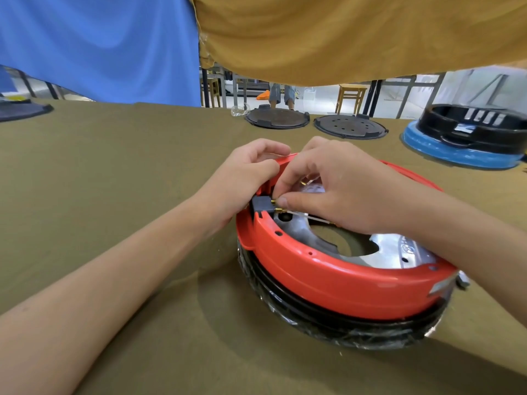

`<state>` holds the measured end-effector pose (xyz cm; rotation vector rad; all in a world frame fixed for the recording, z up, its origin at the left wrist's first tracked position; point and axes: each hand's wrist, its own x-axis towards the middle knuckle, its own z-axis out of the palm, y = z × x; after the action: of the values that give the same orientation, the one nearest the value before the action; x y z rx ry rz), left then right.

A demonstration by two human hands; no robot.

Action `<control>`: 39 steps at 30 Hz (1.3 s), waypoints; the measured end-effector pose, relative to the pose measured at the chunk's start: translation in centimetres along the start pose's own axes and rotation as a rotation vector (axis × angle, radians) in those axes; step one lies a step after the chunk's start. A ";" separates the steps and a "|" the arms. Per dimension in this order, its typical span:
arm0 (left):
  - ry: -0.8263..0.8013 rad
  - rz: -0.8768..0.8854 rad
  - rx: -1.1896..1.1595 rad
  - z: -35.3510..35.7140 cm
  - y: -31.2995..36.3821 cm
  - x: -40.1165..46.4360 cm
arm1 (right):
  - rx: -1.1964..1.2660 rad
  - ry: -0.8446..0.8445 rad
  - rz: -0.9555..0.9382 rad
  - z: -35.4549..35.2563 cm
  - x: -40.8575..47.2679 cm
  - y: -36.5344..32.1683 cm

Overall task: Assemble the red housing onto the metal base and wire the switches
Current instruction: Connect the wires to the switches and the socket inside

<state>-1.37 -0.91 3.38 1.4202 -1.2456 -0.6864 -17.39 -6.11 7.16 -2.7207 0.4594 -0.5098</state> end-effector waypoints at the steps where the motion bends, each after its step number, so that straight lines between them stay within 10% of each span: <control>1: 0.003 0.000 -0.002 0.0 0.0 0.0 | 0.005 -0.008 -0.002 0.0 0.1 0.0; 22: -0.001 0.022 0.005 0.0 -0.1 0.0 | -0.159 -0.028 -0.121 -0.1 0.1 0.2; 33: -0.030 -0.003 0.166 -1.9 0.9 0.2 | 0.080 0.285 0.116 -3.7 -1.2 2.5; 39: -0.037 -0.022 0.194 -2.7 0.7 0.5 | -0.176 0.319 0.487 -5.1 -2.0 5.6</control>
<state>1.05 -0.39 4.85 1.5876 -1.3570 -0.6224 -22.54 -11.72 9.01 -2.5504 1.2609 -0.7920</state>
